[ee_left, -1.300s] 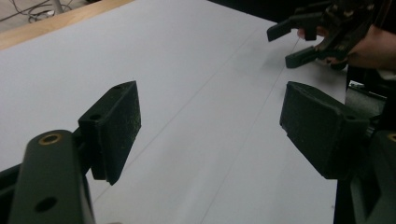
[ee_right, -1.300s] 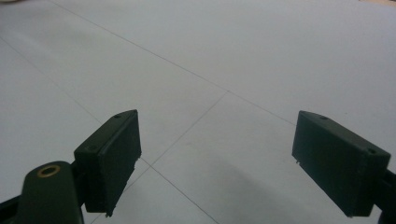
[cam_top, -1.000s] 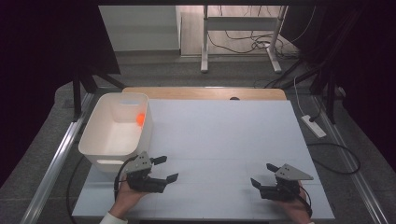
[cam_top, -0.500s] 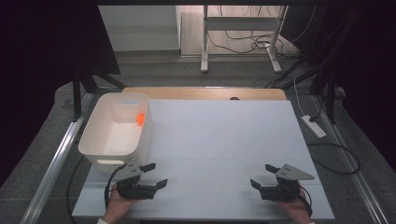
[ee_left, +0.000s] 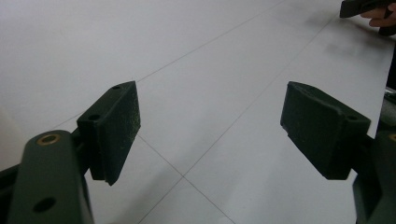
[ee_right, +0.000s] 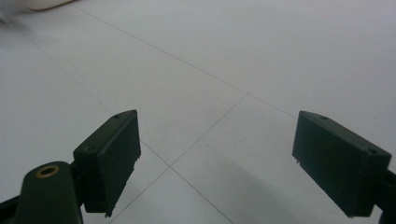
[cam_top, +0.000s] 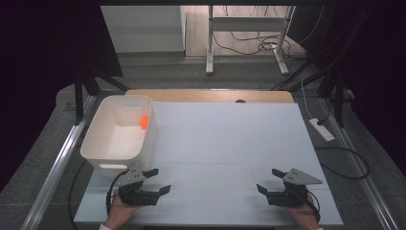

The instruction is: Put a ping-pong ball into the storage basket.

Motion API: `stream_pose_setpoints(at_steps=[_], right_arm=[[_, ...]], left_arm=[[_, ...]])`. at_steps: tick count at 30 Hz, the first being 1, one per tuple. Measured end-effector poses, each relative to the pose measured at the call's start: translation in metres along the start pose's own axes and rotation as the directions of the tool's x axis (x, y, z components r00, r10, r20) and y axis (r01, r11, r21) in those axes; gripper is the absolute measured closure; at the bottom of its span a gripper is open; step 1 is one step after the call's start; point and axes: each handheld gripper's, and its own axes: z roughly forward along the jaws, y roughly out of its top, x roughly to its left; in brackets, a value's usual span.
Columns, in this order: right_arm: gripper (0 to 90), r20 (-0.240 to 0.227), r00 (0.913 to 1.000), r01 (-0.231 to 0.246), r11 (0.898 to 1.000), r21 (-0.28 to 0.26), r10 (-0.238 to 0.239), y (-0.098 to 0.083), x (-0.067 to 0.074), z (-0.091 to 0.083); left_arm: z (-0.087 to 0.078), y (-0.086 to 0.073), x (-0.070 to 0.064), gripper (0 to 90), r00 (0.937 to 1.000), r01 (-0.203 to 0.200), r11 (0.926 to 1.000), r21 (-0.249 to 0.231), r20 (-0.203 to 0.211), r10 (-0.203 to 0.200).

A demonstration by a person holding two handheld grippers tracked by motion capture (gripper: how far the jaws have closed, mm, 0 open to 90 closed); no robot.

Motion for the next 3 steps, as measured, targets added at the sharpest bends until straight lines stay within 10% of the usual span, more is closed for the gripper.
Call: stream_pose_setpoints(at_steps=[3], right_arm=[[14.9, -0.001, 1.0000, -0.002, 1.000, 0.000, 0.002, -0.0001, -0.0003, 0.0002]], left_arm=[[0.0025, 0.0000, -0.0007, 20.5, 1.0000, -0.002, 1.0000, 0.008, -0.002, 0.002]])
